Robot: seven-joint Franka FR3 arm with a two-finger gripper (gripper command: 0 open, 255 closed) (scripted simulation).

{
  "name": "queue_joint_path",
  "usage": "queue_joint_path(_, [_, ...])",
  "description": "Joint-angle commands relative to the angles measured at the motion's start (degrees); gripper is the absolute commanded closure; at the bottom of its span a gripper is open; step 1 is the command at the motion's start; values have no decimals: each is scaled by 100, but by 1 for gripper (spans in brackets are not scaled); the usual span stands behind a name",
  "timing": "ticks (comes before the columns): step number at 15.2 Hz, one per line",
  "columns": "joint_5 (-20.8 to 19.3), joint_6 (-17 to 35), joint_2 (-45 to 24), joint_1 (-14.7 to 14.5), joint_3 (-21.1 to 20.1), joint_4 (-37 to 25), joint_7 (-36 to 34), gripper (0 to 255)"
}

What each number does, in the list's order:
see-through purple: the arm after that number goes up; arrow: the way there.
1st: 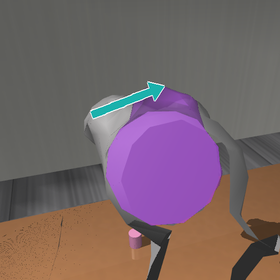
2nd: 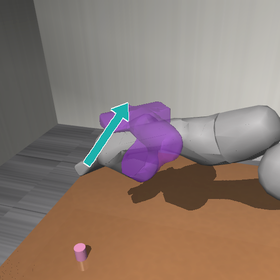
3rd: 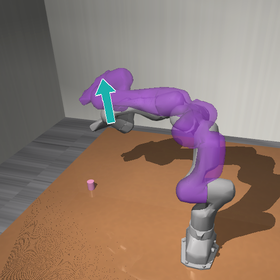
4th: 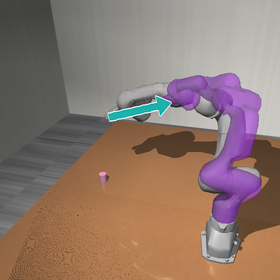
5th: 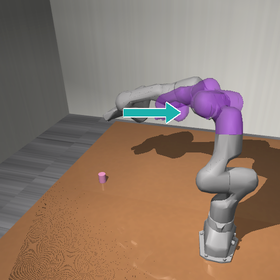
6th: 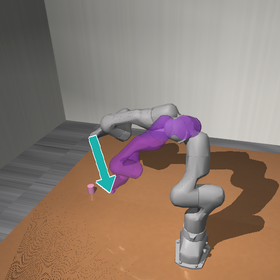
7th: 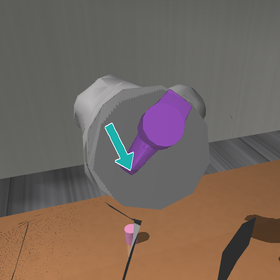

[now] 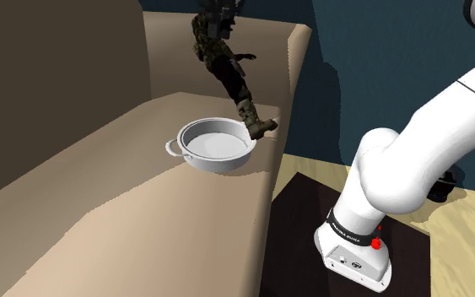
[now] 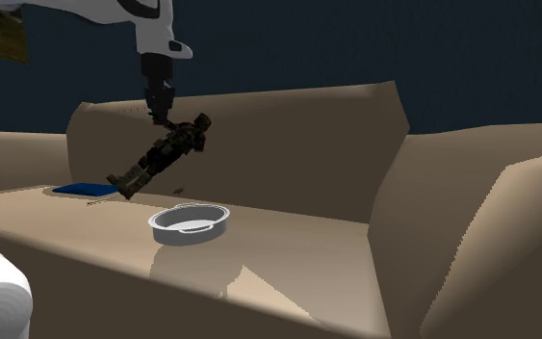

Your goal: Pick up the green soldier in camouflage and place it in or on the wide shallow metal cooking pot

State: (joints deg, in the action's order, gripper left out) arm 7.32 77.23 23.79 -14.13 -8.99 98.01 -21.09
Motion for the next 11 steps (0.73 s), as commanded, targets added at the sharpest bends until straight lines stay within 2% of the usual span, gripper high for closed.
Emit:
queue_joint_path(1, [9,160,95,-3,3,248,23,255])
queue_joint_path(8, [38,687,356,-17,-4,1037,83,255])
queue_joint_path(11, [38,687,356,-17,-4,1037,83,255])
